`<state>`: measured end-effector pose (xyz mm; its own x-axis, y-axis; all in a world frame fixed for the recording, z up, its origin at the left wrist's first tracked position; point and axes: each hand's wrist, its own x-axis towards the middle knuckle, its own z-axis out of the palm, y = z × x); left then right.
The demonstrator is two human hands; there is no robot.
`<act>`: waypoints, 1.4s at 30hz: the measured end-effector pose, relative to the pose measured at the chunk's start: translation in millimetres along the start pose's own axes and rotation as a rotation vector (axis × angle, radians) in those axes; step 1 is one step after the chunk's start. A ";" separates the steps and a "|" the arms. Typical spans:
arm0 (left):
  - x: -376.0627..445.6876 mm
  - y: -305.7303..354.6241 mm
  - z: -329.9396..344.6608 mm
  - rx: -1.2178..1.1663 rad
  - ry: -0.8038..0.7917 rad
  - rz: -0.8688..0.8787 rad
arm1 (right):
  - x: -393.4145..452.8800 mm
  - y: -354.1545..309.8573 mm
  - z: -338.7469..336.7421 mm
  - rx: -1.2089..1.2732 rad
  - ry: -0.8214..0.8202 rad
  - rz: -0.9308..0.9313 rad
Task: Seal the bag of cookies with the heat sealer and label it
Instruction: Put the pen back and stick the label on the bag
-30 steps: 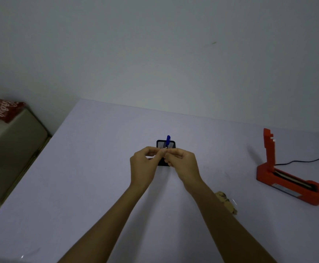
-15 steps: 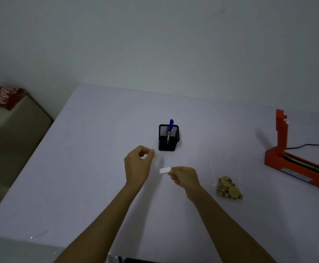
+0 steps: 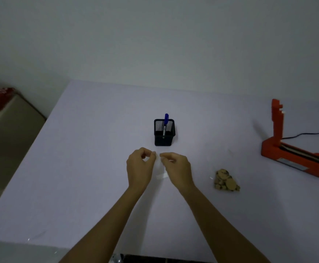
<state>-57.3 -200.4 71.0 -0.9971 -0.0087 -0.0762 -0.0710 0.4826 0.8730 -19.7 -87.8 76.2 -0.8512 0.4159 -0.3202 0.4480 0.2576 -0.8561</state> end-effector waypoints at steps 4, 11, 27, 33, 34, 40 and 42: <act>-1.4 20.9 12.9 -0.012 -0.034 0.105 | -1.8 -18.0 -9.0 0.236 0.014 0.080; -14.9 52.7 60.2 -0.006 -0.233 0.361 | -0.9 -3.4 -81.8 0.520 0.106 0.255; -6.0 67.6 198.0 -0.071 -0.492 -0.011 | 58.0 82.7 -200.8 0.530 0.185 0.422; 4.6 59.7 223.6 -0.021 -0.446 -0.105 | 93.1 114.8 -207.7 0.267 0.159 0.414; 4.3 58.0 226.3 -0.019 -0.437 -0.124 | 97.0 119.1 -207.2 0.241 0.139 0.423; 1.1 47.5 237.9 0.072 -0.449 -0.159 | 112.8 139.2 -203.5 0.065 0.066 0.401; 2.1 43.6 242.3 0.141 -0.458 -0.168 | 115.7 143.8 -203.1 0.024 0.059 0.388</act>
<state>-55.4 32.8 -7.8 -0.8546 0.2737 -0.4412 -0.1930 0.6214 0.7593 1.7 174.5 -1.6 -0.6021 0.5281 -0.5988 0.7263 0.0509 -0.6855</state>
